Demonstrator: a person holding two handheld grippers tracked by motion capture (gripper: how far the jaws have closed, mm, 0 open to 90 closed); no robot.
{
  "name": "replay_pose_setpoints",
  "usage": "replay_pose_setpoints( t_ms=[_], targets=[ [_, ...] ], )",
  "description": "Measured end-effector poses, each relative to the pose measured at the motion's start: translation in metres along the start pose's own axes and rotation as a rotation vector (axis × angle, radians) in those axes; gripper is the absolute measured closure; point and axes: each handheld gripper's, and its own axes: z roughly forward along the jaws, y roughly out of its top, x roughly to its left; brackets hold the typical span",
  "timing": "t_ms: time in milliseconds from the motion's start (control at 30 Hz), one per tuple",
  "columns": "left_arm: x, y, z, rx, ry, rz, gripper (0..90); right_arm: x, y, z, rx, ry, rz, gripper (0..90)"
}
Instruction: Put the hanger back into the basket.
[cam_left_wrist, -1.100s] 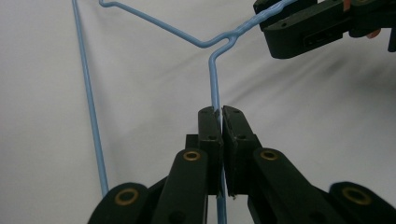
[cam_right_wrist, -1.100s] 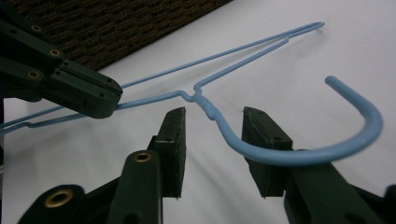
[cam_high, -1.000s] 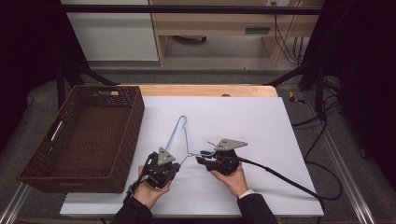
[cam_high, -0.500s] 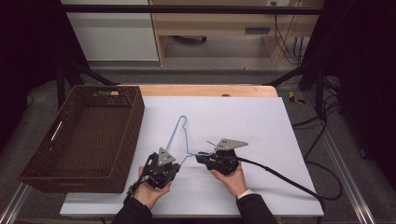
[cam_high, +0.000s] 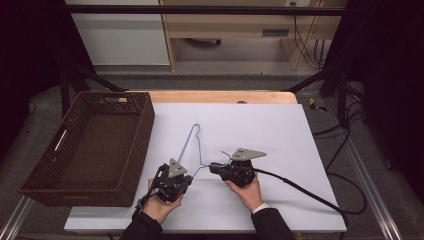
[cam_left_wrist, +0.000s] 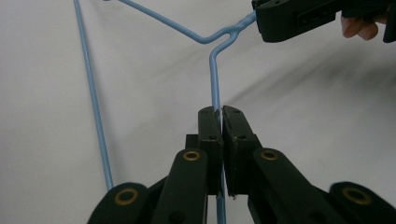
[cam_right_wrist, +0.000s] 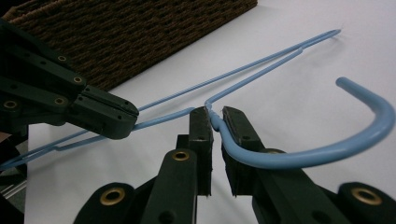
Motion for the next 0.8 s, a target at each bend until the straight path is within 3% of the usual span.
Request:
replay_pose_setpoints(
  t_ms=[200,267,300,333,433,533,667,800],
  targets=[
    [0.001,0.000,0.000,-0.007,0.002,0.009,85.5,0.000,0.000,-0.001,-0.001,0.012,-0.002,83.6],
    [0.002,0.002,0.000,-0.011,0.011,0.012,74.1,0.001,0.001,-0.002,-0.005,0.021,0.002,83.9],
    [0.003,0.002,0.000,-0.009,0.008,0.015,74.1,0.001,0.001,-0.002,-0.007,0.021,0.004,84.0],
    [0.003,0.003,0.000,-0.009,0.005,0.013,66.2,0.001,0.002,-0.002,-0.006,0.021,0.005,84.1],
    [0.005,0.006,0.003,-0.019,0.015,0.032,59.5,0.001,0.001,-0.002,-0.006,0.023,0.003,84.1],
    [0.006,0.010,0.007,0.003,0.009,0.064,53.9,0.000,0.001,-0.002,-0.003,0.021,0.000,84.2],
    [0.009,0.012,0.014,0.031,-0.009,0.076,53.9,0.001,0.001,-0.002,-0.001,0.018,-0.003,84.2],
    [0.008,0.010,0.020,0.077,-0.036,0.088,64.8,0.000,0.001,-0.002,0.001,0.018,-0.006,84.3]
  ],
)
